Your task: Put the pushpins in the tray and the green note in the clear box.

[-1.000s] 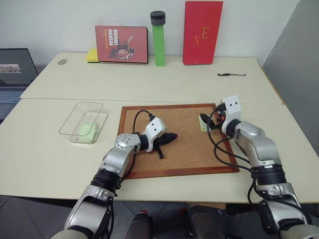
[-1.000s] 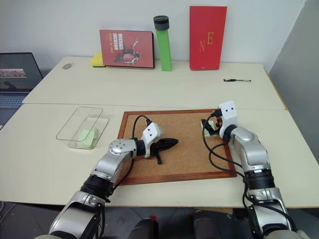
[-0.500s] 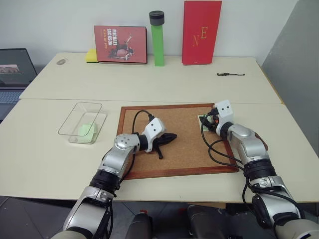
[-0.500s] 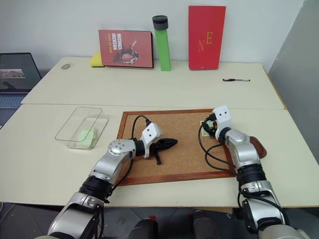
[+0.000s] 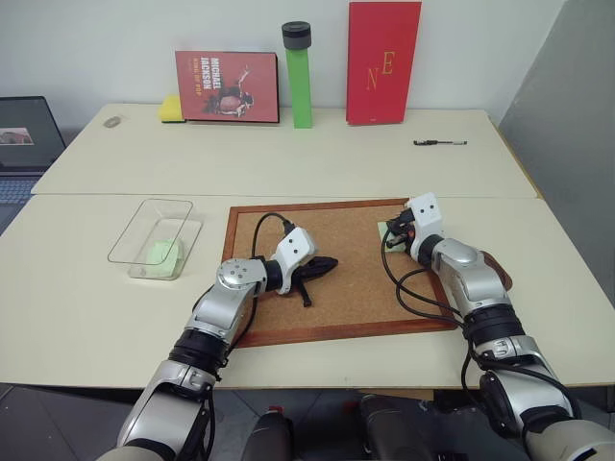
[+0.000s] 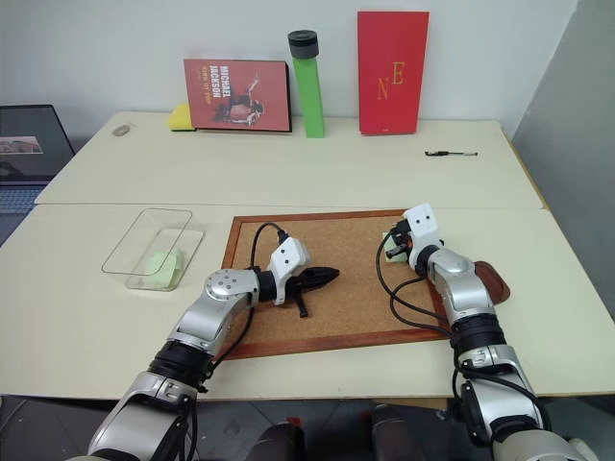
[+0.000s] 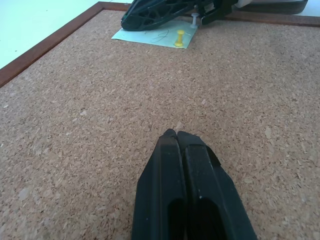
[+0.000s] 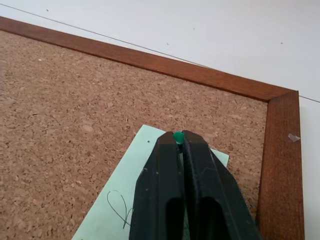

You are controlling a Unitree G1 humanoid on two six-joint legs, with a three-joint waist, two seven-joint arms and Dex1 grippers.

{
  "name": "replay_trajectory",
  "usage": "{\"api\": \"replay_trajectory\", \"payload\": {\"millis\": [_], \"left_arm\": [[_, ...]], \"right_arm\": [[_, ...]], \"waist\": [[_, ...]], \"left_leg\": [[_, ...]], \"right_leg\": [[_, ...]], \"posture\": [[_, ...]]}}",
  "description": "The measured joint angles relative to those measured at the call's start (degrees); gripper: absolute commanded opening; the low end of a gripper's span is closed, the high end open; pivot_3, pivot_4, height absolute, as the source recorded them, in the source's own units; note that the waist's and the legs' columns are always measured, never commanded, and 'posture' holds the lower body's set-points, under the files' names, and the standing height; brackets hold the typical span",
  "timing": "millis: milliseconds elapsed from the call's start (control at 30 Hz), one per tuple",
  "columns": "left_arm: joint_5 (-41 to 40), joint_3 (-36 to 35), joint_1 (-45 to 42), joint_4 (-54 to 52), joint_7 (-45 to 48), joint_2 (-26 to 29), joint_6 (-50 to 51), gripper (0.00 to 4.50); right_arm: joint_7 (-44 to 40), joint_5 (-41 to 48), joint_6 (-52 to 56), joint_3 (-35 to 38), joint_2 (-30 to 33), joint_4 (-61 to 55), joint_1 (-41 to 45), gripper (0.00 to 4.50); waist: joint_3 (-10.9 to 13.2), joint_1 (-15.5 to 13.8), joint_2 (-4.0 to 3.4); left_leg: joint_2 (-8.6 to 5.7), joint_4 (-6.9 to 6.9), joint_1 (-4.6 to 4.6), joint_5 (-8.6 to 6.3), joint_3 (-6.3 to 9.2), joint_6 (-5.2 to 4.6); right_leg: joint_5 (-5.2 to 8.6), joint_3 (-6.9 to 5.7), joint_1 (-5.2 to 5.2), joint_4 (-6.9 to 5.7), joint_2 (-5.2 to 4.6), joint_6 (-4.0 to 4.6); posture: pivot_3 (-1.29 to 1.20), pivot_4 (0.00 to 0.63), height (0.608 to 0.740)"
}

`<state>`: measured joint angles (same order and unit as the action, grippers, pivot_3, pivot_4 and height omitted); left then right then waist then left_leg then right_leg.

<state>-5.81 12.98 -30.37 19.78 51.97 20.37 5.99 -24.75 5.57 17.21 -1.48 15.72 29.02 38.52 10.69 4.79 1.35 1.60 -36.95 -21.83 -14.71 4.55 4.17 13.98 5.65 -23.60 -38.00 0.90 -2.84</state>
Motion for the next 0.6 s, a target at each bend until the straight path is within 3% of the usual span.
{"api": "replay_trajectory", "payload": {"millis": [300,600], "left_arm": [[0.14,0.17,-0.04,-0.30,0.60,0.83,0.26,0.00],[0.79,0.30,-0.22,-0.15,1.03,1.16,0.20,0.00]], "right_arm": [[0.27,0.04,0.24,0.06,-0.46,-1.05,-0.08,0.03],[1.75,0.71,2.57,1.67,-0.48,-11.25,-1.21,0.03]], "waist": [[0.01,0.13,-0.02],[0.00,0.26,-0.04]], "left_leg": [[0.00,0.02,0.00,0.00,0.00,0.00],[0.02,0.02,0.05,0.00,0.00,0.00]], "right_leg": [[0.00,0.00,-0.01,0.01,0.00,0.00],[0.00,0.01,0.00,-0.02,0.02,0.00]], "posture": [[0.00,0.150,0.740],[0.00,0.150,0.740]]}}
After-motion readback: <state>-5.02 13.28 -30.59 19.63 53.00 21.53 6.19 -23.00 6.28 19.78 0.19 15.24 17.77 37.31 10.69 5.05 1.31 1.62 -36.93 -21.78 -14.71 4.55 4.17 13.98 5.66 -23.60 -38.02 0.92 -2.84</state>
